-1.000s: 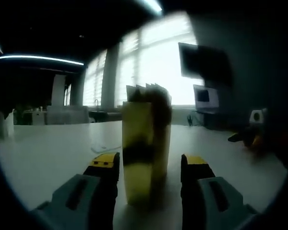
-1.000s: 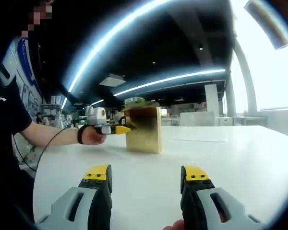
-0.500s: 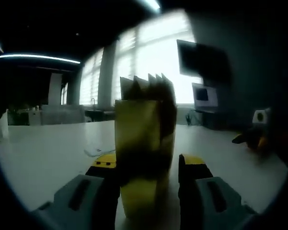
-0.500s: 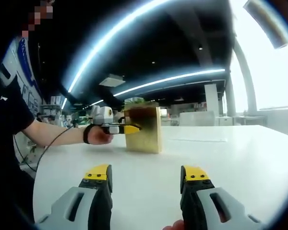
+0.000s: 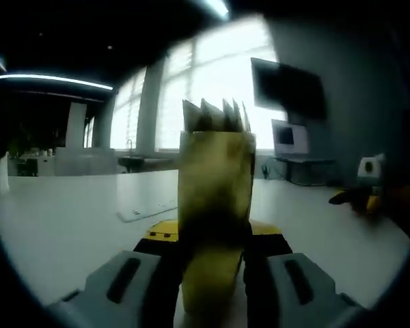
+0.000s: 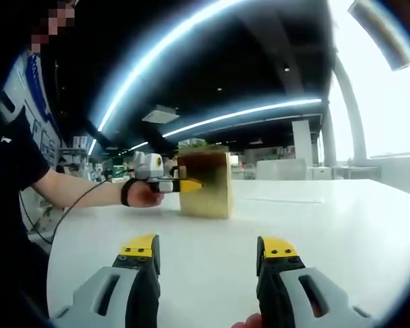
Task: Extract single mask from mask box in order stack masks on table
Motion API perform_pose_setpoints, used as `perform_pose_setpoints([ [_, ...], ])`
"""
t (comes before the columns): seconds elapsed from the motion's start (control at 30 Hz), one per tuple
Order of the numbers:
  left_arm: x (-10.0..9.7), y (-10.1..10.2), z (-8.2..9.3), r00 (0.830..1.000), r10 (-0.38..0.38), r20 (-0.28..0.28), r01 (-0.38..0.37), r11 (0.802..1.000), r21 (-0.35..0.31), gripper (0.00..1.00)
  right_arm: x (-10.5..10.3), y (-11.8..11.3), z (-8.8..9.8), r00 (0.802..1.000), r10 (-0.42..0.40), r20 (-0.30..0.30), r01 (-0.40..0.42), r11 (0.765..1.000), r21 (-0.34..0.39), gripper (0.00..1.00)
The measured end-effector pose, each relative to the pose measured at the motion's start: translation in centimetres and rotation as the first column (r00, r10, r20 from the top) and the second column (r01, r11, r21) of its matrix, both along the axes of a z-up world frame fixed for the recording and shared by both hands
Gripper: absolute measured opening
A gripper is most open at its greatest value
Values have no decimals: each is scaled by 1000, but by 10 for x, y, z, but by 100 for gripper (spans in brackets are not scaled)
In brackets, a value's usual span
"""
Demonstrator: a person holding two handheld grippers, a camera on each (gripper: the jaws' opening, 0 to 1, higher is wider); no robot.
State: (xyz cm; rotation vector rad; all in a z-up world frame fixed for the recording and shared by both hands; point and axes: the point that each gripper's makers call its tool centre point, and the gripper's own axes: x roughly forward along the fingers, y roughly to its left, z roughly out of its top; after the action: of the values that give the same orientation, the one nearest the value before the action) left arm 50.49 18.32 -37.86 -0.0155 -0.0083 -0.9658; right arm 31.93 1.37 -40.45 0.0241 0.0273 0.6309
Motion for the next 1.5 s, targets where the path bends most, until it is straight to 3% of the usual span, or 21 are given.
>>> perform_pose_setpoints([
  [0.33,2,-2,-1,1000,15,-16,-15,999,-45,24,-2,4,1,1000,12,8,-12,1000,-7,52],
  [0.67,0,-8,1,999,15,41,-14,1000,-7,21,0,0,0,1000,8,6,-8,1000,-6,52],
  [1.5,-15,3,0,998,44,34,-44,999,-6,20,-2,3,1,1000,5,9,-5,1000,-9,51],
])
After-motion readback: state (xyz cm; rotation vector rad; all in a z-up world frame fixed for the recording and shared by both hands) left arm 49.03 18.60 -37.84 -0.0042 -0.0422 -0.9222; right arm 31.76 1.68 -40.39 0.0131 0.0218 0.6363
